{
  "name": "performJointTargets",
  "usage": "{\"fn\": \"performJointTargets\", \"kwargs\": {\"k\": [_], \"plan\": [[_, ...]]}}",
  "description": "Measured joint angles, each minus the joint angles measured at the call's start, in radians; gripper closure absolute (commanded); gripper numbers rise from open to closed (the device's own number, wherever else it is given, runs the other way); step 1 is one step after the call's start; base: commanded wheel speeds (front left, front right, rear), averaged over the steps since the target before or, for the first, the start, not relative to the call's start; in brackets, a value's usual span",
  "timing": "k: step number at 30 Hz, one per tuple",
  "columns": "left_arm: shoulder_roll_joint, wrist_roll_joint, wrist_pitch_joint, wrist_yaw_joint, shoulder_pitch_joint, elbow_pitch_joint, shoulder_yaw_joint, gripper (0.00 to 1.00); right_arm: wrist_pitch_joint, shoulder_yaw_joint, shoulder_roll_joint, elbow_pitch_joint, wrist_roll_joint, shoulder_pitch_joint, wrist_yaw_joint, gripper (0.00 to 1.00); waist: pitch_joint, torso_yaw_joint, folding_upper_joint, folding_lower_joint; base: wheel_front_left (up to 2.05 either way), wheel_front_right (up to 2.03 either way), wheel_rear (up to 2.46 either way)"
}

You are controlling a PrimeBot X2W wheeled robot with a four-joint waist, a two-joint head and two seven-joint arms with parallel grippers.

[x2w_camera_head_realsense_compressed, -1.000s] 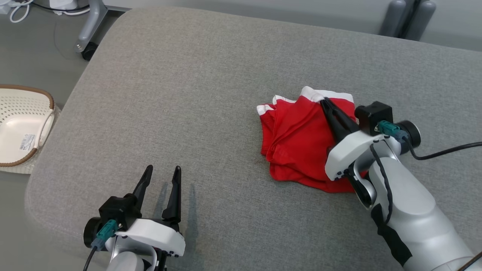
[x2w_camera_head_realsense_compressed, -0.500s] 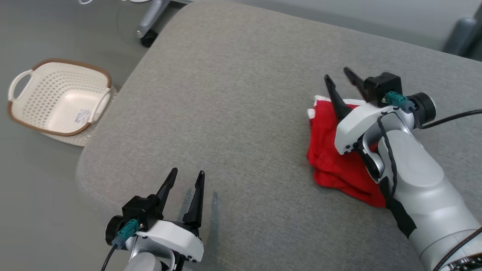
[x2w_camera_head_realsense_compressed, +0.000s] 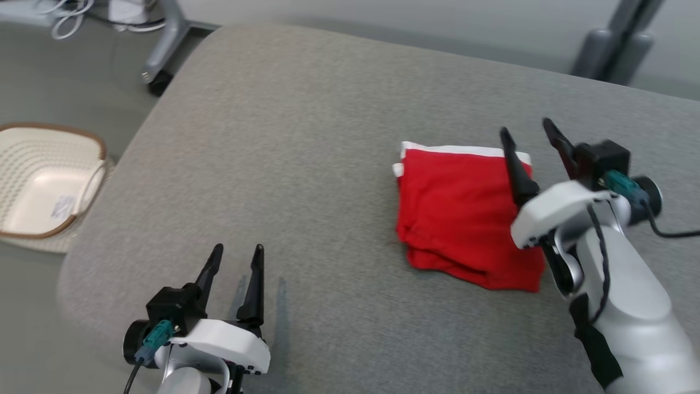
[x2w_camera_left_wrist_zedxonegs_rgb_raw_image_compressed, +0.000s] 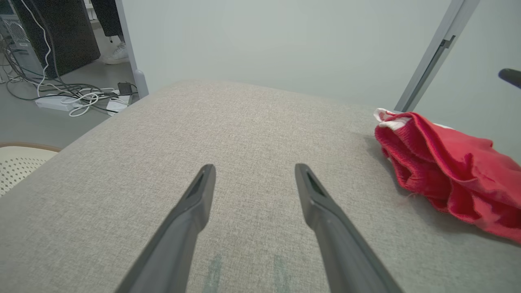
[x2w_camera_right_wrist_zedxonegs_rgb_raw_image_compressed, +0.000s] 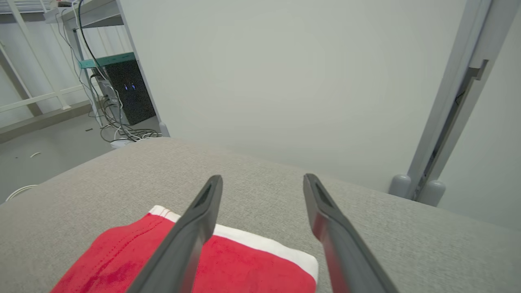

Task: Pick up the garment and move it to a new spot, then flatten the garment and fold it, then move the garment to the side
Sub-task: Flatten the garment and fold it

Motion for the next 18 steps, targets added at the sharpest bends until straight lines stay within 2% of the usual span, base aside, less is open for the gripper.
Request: {"fn": "performJointTargets", "kwargs": {"k": [9,18], "plan": [[-0.001,0.055,0.0,-0.012,0.04,0.017,0.088,0.0,0.0,-0.189,0.001,-0.12,-0.063,0.228,0.0,0.0,-0.053,-0.149,0.0,0.0,0.0,0.0,0.0],[-0.001,0.124,0.0,-0.026,0.108,0.022,0.171,0.0,0.0,-0.211,0.006,-0.236,-0.005,0.428,0.0,0.0,-0.139,-0.256,0.0,0.0,0.0,0.0,0.0]]}}
